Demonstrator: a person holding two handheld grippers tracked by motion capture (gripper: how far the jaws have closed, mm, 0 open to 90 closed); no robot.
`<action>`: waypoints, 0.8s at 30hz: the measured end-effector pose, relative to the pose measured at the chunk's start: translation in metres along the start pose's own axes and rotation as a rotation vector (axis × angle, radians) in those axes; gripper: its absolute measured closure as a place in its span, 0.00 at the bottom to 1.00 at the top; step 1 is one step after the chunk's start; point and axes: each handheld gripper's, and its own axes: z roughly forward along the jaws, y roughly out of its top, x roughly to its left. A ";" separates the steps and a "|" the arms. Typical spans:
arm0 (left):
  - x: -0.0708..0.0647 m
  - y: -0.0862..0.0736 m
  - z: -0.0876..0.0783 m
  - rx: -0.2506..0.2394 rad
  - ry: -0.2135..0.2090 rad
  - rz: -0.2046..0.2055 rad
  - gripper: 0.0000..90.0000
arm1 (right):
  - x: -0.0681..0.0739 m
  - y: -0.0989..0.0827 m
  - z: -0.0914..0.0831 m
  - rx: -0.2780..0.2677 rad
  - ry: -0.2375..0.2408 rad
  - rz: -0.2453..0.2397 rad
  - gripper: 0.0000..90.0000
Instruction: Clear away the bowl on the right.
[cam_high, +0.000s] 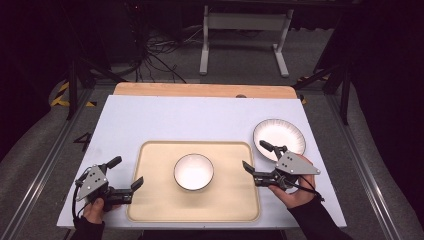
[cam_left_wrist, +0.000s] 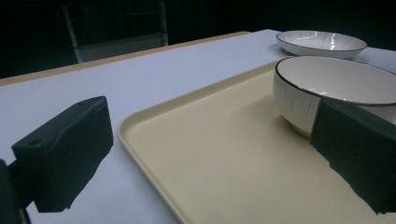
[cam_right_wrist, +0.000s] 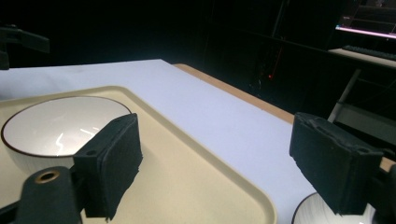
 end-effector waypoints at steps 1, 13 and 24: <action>0.000 0.000 0.000 0.002 0.000 -0.003 0.00 | 0.000 -0.002 0.000 0.006 -0.003 0.001 0.17; 0.000 0.000 0.000 0.001 -0.001 -0.004 0.00 | 0.000 -0.023 -0.003 0.036 -0.019 0.031 0.17; 0.000 0.000 0.000 0.002 -0.002 0.004 0.00 | 0.004 -0.038 0.003 0.084 -0.018 0.052 0.17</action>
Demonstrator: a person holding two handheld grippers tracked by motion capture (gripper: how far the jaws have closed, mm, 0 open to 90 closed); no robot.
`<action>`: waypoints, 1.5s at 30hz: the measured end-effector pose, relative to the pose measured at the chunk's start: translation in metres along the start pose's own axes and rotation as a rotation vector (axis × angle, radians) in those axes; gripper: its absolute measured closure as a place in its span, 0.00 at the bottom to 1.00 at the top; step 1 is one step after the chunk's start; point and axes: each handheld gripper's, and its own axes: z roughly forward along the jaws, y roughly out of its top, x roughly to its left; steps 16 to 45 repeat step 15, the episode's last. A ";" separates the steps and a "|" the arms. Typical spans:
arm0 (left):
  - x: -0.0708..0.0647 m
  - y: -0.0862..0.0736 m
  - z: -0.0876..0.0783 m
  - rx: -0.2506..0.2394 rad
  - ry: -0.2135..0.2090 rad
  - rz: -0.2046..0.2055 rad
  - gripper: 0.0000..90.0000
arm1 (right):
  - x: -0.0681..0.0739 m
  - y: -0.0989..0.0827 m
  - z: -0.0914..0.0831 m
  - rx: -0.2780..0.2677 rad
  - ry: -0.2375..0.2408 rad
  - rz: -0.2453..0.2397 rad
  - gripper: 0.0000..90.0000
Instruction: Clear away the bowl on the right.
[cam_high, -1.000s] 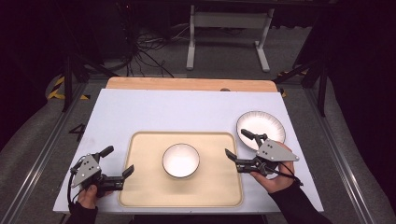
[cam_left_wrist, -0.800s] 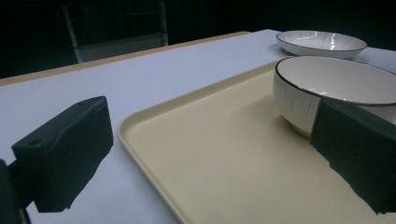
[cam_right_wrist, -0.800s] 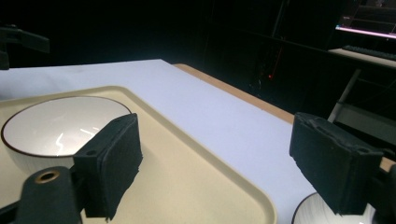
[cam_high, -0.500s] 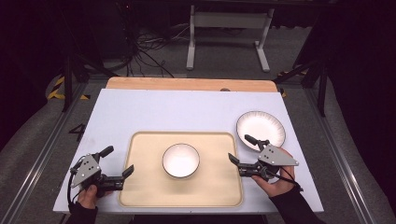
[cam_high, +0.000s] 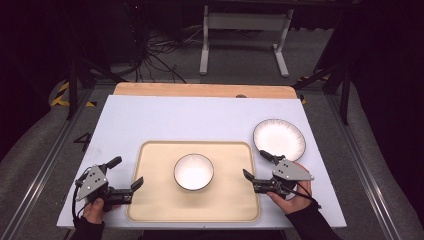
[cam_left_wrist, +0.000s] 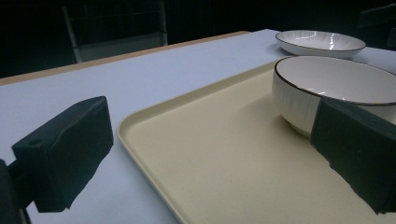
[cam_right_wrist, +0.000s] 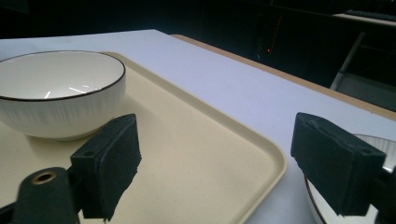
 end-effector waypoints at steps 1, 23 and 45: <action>0.000 0.000 0.000 -0.001 0.000 -0.002 0.00 | 0.000 -0.001 0.001 0.002 -0.001 0.001 0.17; -0.001 0.000 0.000 0.001 -0.005 0.000 0.00 | -0.001 -0.007 0.001 0.017 -0.009 0.048 0.17; -0.001 0.000 0.000 0.001 -0.005 0.000 0.00 | -0.001 -0.007 0.001 0.017 -0.009 0.048 0.17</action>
